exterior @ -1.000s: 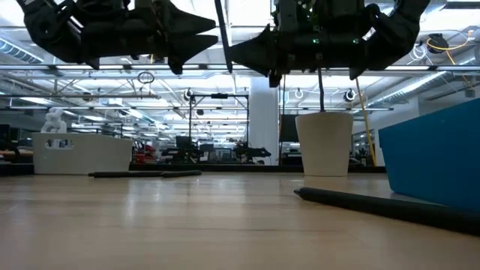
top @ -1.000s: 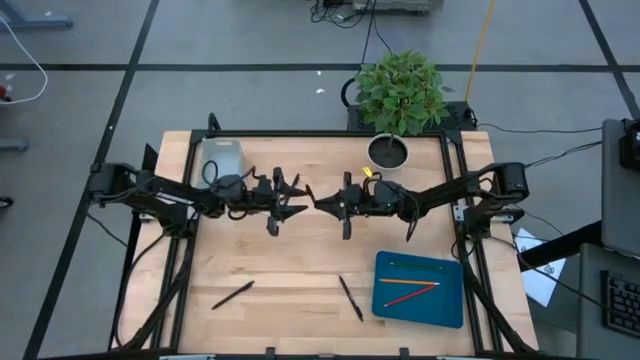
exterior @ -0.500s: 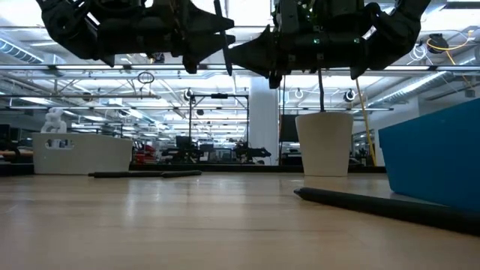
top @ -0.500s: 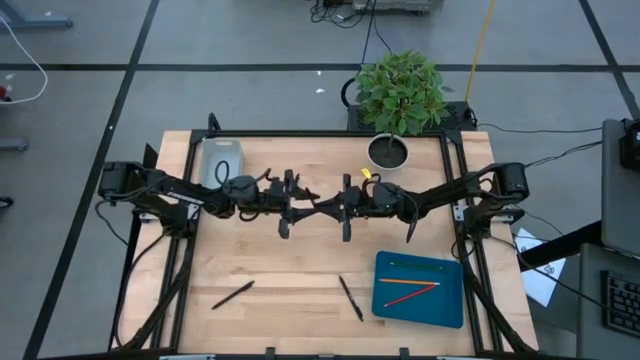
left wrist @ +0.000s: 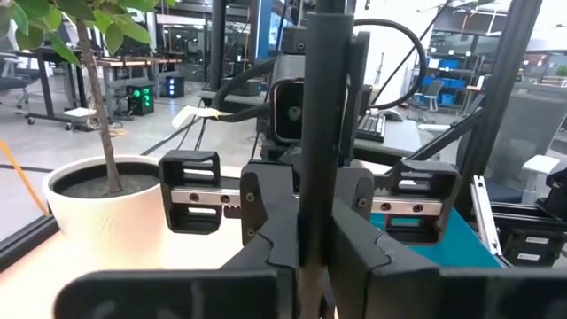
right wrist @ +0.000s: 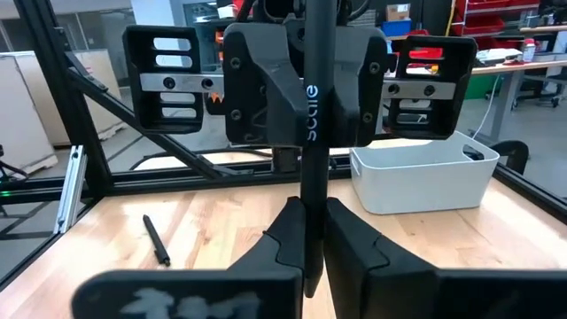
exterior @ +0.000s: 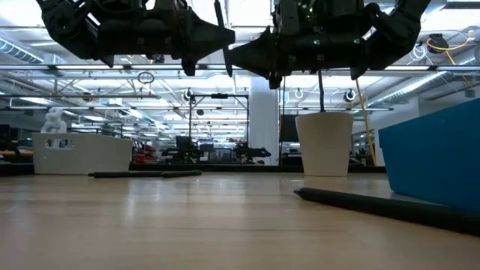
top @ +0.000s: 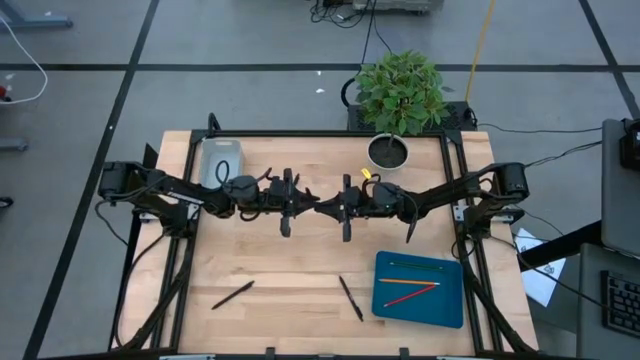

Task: Sort pens & pencils
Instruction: Put the black pen into the white bin

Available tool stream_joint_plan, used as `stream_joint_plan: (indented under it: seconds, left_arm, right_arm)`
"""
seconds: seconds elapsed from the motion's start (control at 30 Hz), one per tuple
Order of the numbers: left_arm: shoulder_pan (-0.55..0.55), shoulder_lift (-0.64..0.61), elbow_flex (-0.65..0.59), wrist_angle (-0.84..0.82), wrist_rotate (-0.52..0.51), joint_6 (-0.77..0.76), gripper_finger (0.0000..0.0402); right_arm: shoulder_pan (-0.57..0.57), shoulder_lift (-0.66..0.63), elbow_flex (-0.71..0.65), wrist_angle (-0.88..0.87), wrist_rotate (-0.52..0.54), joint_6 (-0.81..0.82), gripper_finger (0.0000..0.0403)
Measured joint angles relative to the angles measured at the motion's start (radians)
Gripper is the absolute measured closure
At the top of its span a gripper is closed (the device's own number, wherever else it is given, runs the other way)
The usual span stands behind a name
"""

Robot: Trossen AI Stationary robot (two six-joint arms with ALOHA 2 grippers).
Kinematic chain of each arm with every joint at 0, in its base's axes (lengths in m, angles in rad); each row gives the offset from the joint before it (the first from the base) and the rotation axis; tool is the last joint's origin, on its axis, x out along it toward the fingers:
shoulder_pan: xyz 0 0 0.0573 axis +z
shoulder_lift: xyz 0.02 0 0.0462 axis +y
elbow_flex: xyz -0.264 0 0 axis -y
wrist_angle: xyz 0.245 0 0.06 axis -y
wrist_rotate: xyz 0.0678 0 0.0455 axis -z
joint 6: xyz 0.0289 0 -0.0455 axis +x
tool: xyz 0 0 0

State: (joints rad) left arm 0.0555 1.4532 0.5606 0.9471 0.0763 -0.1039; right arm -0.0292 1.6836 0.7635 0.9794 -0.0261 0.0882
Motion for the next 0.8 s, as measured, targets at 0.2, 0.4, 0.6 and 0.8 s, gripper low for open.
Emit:
stream_joint_plan:
  seconds: [0.2, 0.4, 0.6, 0.8]
  left_arm:
    - [0.008, -0.032, -0.003, -0.071, -0.007, 0.001, 0.0368]
    - [0.017, -0.197, -0.003, -0.326, -0.089, 0.061, 0.0368]
    - [0.000, -0.420, -0.021, -0.567, -0.245, 0.097, 0.0368]
    - [-0.012, -0.667, -0.162, -0.563, -0.304, 0.101, 0.0368]
  right_arm:
    - [0.000, -0.006, -0.004, 0.003, 0.004, 0.007, 0.0327]
    - [0.000, -0.113, -0.095, -0.014, 0.112, -0.021, 0.0222]
    - [-0.010, -0.299, -0.229, -0.011, 0.113, -0.011, 0.0173]
    - [-0.011, -0.475, -0.356, -0.007, 0.113, -0.016, 0.0172]
